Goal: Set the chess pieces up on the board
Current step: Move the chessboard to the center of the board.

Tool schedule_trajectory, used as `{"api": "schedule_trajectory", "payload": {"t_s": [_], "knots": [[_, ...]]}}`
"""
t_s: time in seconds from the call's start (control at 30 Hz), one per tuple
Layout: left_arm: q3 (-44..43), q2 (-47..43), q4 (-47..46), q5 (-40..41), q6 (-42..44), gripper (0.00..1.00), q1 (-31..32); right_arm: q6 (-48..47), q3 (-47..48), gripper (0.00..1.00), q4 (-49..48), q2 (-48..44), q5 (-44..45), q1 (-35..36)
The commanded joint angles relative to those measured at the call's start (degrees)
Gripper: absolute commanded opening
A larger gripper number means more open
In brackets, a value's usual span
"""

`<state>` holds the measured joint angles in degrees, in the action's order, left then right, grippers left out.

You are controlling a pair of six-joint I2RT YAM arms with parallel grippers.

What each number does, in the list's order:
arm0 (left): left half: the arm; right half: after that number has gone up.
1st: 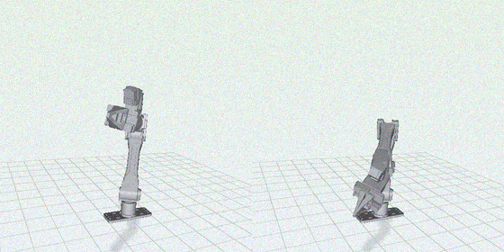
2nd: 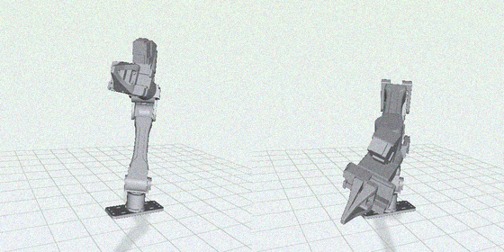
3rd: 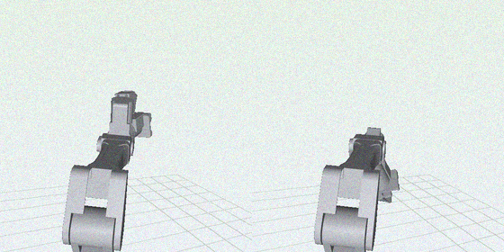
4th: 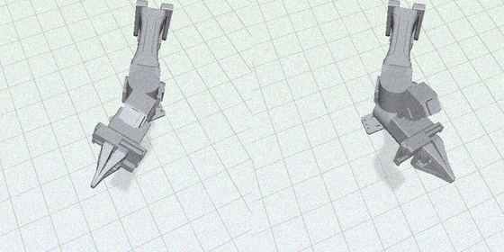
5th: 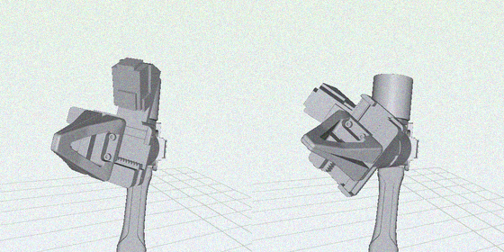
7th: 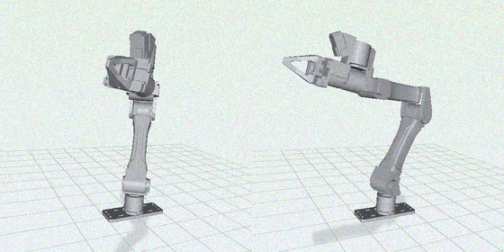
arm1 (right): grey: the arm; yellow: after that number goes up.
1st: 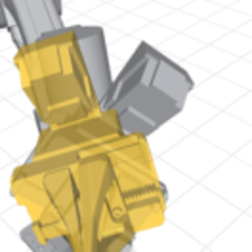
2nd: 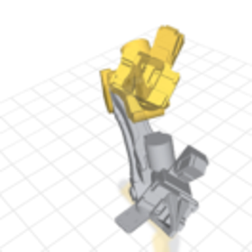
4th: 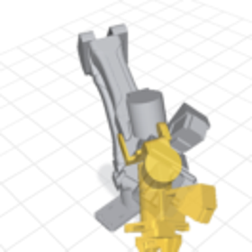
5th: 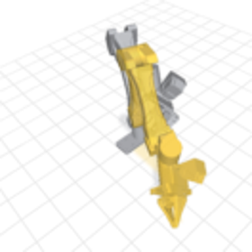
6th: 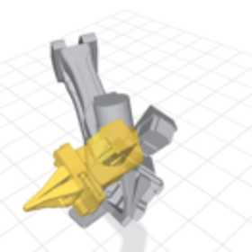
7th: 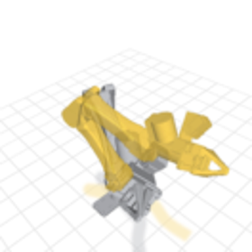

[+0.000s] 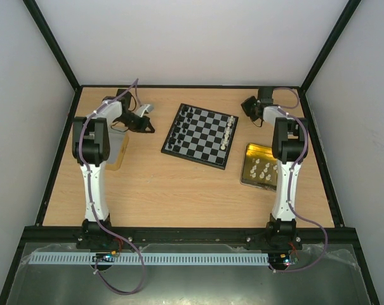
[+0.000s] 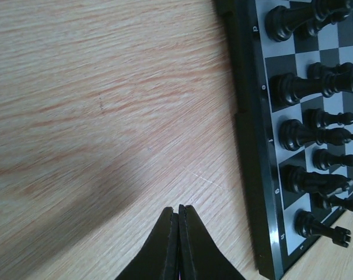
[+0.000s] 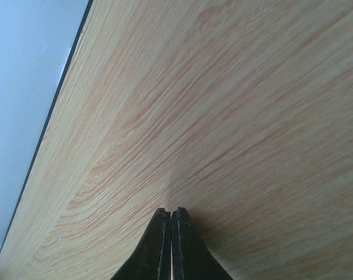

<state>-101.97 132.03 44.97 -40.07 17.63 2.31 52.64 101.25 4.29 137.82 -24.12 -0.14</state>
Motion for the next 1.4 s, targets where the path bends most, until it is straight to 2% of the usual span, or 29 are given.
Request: {"api": "schedule_trajectory", "payload": {"t_s": [0.0, 0.27, 0.87, 1.17, 1.37], "knots": [[0.9, 1.6, 0.0, 1.0, -0.7, 0.02, 0.4, -1.7, 0.9, 0.02, 4.3, 2.5, -2.5, 0.2], [4.1, 0.6, 3.0, 0.7, 1.9, 0.02, 0.9, -4.1, -8.0, 0.02, 4.1, -3.0, -2.6, 2.6], [11.6, -3.4, 8.0, 1.7, 8.2, 0.02, 0.9, -7.5, -18.3, 0.02, 8.7, -11.3, 1.6, 10.7], [16.8, -7.7, 11.9, 3.1, 13.2, 0.02, 0.9, -8.3, -23.7, 0.02, 6.5, -12.3, -0.4, 12.3], [19.1, -9.4, 16.7, 5.4, 18.7, 0.02, 1.0, -10.5, -23.7, 0.02, 7.1, -12.3, -1.6, 13.2]]}}
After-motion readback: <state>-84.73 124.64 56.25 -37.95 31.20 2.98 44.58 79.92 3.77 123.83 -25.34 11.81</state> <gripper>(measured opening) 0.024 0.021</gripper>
